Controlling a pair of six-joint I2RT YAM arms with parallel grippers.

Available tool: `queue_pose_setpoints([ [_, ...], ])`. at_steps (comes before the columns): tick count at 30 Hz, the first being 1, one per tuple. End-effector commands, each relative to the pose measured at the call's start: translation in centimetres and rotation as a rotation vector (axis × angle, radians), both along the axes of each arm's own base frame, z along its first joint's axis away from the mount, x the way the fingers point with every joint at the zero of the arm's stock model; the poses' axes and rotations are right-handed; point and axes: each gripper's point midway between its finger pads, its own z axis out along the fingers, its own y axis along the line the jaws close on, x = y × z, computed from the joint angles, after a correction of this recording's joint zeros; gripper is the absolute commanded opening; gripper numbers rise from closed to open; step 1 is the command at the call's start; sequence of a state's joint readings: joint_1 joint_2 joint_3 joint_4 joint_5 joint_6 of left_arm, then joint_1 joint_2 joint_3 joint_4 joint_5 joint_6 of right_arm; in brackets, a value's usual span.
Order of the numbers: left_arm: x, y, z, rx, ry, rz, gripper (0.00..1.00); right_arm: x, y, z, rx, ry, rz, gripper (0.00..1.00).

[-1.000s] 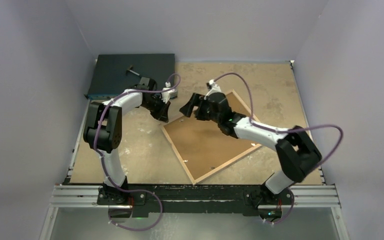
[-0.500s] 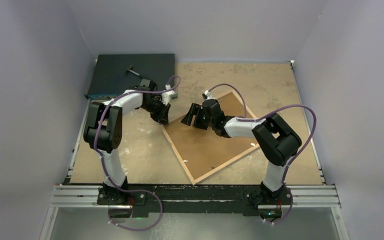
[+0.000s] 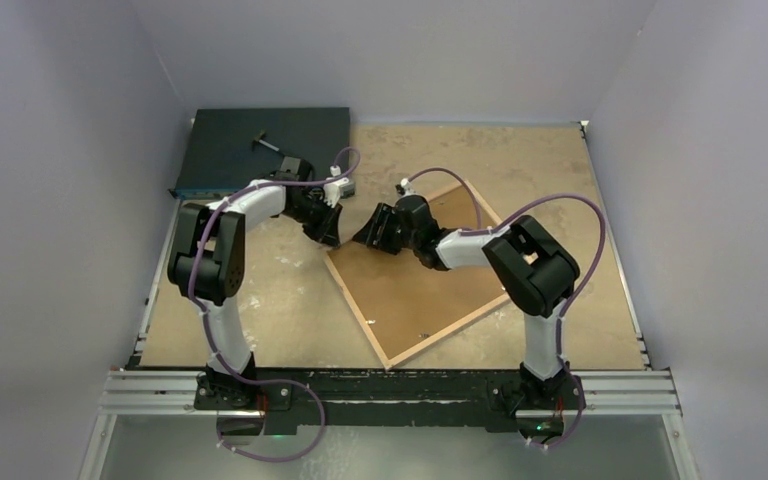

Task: Put the photo into the frame
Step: Install the photo frame at the center of the board.

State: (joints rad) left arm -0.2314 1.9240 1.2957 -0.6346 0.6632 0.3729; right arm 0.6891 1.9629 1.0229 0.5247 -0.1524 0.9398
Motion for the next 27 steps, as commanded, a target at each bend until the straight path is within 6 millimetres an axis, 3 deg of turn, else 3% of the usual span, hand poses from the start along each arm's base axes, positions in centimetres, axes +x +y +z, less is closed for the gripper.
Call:
queue_pose_setpoints([
  [1, 1.4, -0.8, 0.3, -0.046, -0.020, 0.010, 0.03, 0.5, 1.1, 0.9, 0.034, -0.005, 0.005, 0.52],
  [7, 0.9, -0.7, -0.2, -0.041, -0.016, 0.001, 0.00, 0.8, 1.2, 0.2, 0.020, -0.004, 0.002, 0.51],
  [27, 0.2, -0.7, 0.1, -0.050, -0.006, -0.016, 0.00, 1.6, 2.0, 0.4, 0.034, -0.027, 0.014, 0.47],
])
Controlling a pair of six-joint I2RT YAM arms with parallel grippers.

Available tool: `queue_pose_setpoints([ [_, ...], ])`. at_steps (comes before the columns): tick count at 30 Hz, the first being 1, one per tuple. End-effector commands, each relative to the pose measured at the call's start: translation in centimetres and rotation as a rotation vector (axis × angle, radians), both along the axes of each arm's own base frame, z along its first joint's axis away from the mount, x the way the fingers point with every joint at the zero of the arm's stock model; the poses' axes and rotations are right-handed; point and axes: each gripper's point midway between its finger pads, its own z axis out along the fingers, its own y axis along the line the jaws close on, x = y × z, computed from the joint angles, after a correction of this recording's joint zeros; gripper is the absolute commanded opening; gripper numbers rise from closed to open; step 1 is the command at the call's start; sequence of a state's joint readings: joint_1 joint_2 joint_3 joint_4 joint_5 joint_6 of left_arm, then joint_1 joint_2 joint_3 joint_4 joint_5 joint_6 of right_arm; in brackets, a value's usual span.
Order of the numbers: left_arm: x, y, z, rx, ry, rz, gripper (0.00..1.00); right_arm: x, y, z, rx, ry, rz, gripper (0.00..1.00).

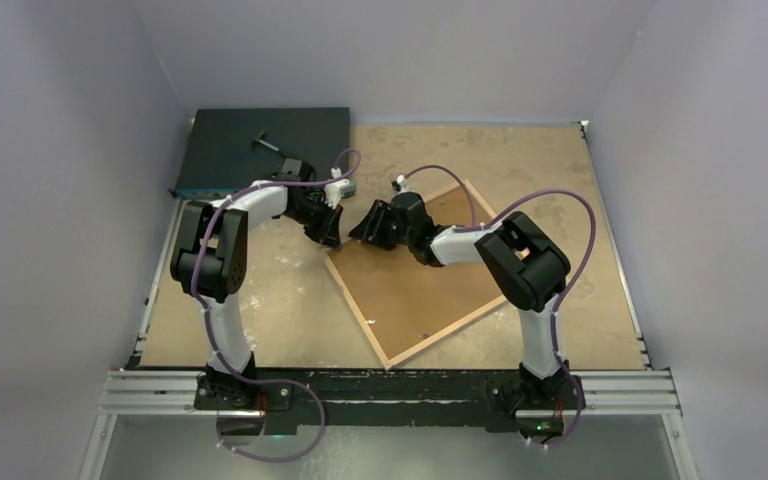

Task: Put the photo into the frame
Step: Install the photo frame at the center of the board.

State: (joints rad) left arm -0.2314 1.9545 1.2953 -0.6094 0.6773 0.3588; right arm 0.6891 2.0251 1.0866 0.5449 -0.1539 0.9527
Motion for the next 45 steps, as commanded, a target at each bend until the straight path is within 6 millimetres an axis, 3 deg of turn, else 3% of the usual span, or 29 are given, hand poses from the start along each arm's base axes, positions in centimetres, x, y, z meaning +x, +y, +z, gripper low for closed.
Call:
queue_pose_setpoints([
  [1, 0.0, -0.4, 1.0, -0.036, -0.024, -0.022, 0.00, 0.3, 0.8, 0.6, 0.014, -0.020, 0.018, 0.48],
  [20, -0.2, -0.4, 1.4, -0.040, -0.025, -0.031, 0.00, 0.1, 1.3, 0.4, 0.031, -0.010, 0.044, 0.45],
  [24, -0.1, -0.3, 1.6, -0.036, -0.033, -0.030, 0.00, 0.0, 0.6, 1.7, 0.010, -0.025, 0.027, 0.46],
  [31, 0.5, -0.2, 2.4, -0.042, -0.044, -0.008, 0.00, 1.2, -1.7, 4.3, -0.060, -0.135, -0.063, 0.58],
  [35, 0.9, -0.3, 3.0, -0.049, -0.054, 0.004, 0.00, -0.4, -1.3, 3.3, -0.058, -0.115, -0.032, 0.56],
  [40, 0.9, 0.0, 3.1, -0.065, -0.037, 0.018, 0.00, -2.3, 1.0, 1.8, -0.068, -0.095, 0.025, 0.49],
  [45, 1.2, 0.7, 3.7, -0.078, -0.037, 0.041, 0.00, -2.8, 2.0, 0.8, -0.072, -0.075, 0.041, 0.46],
])
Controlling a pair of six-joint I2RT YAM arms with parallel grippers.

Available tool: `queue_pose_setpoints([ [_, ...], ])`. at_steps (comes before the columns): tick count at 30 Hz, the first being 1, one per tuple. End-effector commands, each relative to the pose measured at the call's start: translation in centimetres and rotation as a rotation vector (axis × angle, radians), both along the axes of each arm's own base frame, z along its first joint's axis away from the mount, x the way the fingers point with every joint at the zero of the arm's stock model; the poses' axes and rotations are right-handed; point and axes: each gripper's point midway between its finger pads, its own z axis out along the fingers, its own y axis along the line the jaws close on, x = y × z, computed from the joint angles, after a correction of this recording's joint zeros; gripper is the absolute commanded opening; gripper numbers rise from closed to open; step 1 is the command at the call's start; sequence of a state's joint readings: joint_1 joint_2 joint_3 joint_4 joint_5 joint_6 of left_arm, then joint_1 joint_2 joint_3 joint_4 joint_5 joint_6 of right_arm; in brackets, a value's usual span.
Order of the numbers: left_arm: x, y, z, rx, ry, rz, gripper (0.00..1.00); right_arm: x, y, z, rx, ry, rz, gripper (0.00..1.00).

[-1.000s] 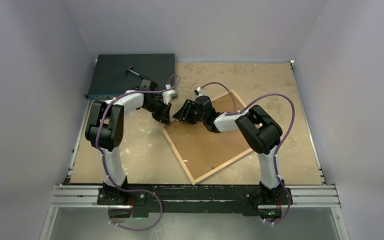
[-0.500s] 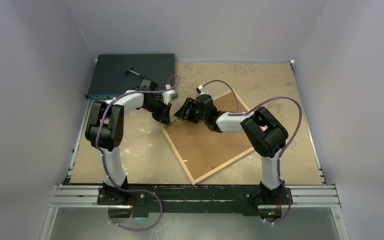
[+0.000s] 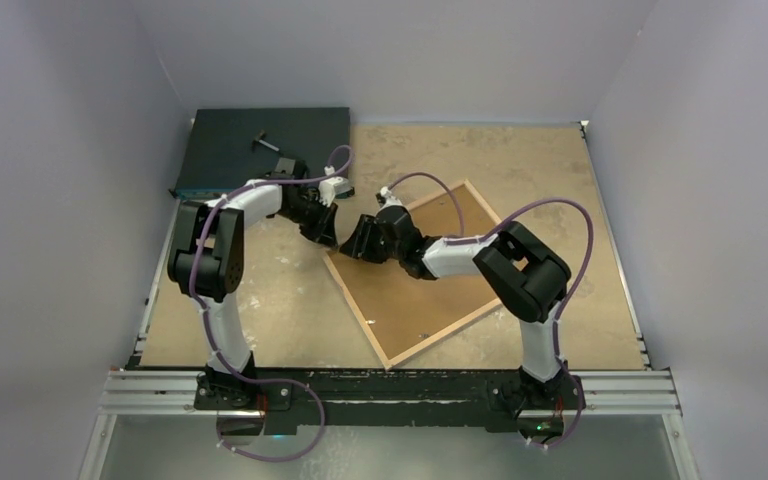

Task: Put the photo into the frame
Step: Install the photo frame at the center of the board.

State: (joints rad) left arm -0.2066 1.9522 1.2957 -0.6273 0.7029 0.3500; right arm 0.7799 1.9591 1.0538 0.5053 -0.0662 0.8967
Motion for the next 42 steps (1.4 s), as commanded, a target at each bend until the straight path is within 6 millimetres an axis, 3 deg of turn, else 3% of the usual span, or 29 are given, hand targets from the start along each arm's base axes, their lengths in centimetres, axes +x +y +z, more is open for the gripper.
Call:
queue_pose_setpoints([
  [1, 1.3, 0.2, 3.4, -0.055, -0.065, 0.020, 0.00, 0.2, 0.7, -0.2, -0.008, -0.010, -0.001, 0.46],
  [16, 0.3, 0.3, 2.4, -0.056, -0.037, 0.005, 0.00, 1.4, 0.8, -1.6, -0.056, 0.009, -0.041, 0.43],
  [27, 0.2, 0.2, 2.5, -0.068, -0.036, 0.004, 0.00, 3.1, -0.5, -1.0, -0.072, -0.009, -0.079, 0.42],
  [31, 0.2, 0.2, 2.6, -0.070, -0.036, 0.004, 0.00, 3.2, -0.1, -1.0, -0.062, -0.016, -0.068, 0.42],
  [37, 0.2, 0.2, 2.9, -0.068, -0.044, 0.002, 0.00, 3.4, 0.7, 0.0, -0.028, -0.047, -0.034, 0.43],
  [42, 0.8, 0.2, 4.1, -0.066, -0.056, 0.016, 0.01, 2.4, 1.0, 3.8, 0.032, -0.084, 0.016, 0.54],
])
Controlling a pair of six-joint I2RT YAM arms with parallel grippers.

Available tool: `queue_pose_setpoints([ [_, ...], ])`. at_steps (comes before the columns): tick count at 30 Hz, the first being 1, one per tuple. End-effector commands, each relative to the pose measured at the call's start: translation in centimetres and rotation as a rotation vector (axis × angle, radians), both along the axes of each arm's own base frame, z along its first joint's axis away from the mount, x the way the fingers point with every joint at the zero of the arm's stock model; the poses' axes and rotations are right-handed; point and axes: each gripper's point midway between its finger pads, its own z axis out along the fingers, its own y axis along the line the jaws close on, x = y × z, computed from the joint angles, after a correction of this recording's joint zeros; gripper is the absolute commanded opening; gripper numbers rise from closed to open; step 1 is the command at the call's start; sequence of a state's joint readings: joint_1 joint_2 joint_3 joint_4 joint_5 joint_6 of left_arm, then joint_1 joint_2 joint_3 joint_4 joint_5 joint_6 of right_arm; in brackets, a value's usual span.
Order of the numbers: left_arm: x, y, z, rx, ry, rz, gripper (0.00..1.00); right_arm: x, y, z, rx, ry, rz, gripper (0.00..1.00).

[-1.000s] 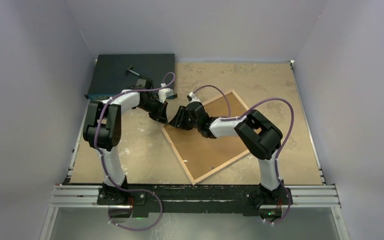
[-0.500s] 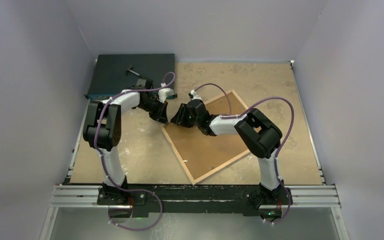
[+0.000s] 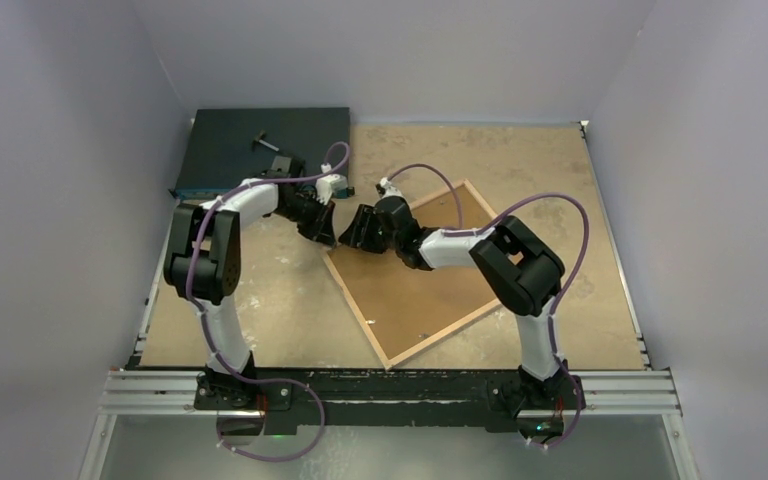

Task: Put the photo into the frame
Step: Install the photo frame at the center of the board, then adjust the photo frame at the center of the board.

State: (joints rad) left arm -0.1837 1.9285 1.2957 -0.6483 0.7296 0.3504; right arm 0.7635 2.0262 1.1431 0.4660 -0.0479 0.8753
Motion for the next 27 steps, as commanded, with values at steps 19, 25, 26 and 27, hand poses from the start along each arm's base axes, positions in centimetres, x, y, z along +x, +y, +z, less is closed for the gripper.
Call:
queue_pose_setpoints([
  [19, 2.5, 3.7, -0.7, 0.166, -0.130, 0.008, 0.11, -16.1, -24.4, 3.9, -0.198, 0.410, -0.488, 0.99],
  [25, 2.2, 3.1, -1.3, 0.138, -0.114, 0.002, 0.09, -18.3, -24.5, 1.6, -0.181, 0.496, -0.462, 0.99],
  [26, 2.2, 3.1, -1.3, 0.133, -0.115, 0.004, 0.09, -18.7, -24.6, 1.1, -0.208, 0.515, -0.453, 0.99],
  [27, 2.2, 3.0, -1.4, 0.128, -0.116, 0.003, 0.09, -19.0, -24.8, 0.6, -0.233, 0.531, -0.443, 0.99],
])
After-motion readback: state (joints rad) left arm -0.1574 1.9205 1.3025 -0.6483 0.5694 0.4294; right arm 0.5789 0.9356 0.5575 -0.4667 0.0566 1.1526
